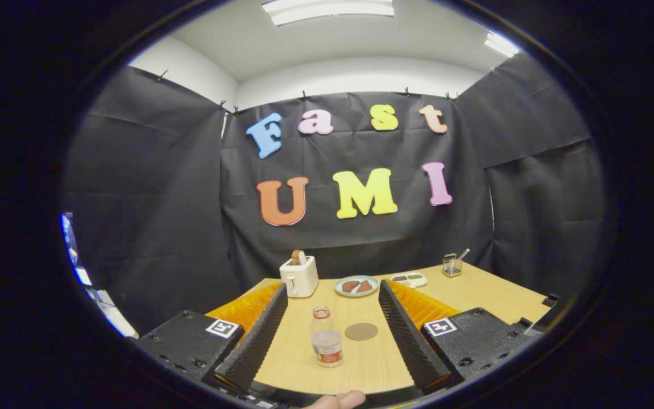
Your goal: Take the bottle from table, then pour the juice into the cup, finally place the bottle on the coaster
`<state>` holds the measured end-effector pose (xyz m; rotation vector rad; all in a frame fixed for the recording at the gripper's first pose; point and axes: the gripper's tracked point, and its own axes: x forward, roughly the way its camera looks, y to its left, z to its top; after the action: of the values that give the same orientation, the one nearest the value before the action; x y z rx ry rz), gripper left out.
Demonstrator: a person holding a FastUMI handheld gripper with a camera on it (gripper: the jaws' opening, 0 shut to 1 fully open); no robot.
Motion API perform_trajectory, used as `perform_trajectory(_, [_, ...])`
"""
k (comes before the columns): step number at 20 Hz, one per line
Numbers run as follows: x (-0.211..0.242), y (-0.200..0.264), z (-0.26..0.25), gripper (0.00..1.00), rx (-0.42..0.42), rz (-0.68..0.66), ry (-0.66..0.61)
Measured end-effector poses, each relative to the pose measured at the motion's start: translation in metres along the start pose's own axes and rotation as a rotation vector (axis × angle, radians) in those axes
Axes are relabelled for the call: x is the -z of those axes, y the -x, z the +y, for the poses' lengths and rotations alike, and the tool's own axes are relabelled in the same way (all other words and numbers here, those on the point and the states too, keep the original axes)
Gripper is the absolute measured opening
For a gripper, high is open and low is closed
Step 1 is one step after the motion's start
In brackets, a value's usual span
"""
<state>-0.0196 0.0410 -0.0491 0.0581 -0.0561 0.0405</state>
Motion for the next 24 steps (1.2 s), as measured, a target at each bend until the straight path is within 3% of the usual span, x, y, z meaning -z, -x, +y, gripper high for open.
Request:
perform_trajectory(7, [0.055,-0.022,0.019,1.0,-0.008,0.004,0.027])
perform_trajectory(17, [0.148,-0.088,0.027,1.0,0.017,0.081,0.04])
perform_trajectory(24, [0.184,-0.119,0.014,1.0,0.078,0.084,0.088])
